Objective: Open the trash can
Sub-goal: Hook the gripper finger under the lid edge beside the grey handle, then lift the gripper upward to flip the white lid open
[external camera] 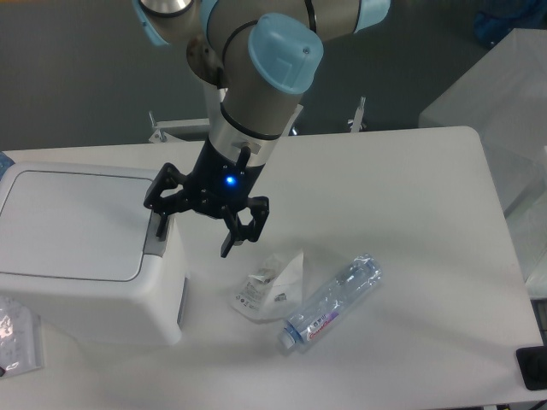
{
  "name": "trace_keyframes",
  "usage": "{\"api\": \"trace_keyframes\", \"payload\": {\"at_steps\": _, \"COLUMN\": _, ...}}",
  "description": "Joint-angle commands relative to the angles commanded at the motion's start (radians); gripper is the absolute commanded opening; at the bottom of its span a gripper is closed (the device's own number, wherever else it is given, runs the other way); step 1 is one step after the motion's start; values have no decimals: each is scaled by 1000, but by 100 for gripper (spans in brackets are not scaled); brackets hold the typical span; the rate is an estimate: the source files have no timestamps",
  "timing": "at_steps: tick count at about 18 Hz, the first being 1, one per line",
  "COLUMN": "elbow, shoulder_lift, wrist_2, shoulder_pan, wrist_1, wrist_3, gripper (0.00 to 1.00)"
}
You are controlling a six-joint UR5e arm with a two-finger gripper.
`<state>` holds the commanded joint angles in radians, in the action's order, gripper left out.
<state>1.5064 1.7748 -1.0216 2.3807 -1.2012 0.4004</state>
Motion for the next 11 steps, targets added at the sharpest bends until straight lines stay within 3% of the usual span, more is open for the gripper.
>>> {"api": "trace_keyframes", "payload": {"at_steps": 11, "elbow": -2, "shoulder_lift": 6, "wrist_2": -2, "shoulder_pan": 0, "wrist_1": 0, "wrist_3": 0, "gripper": 100}}
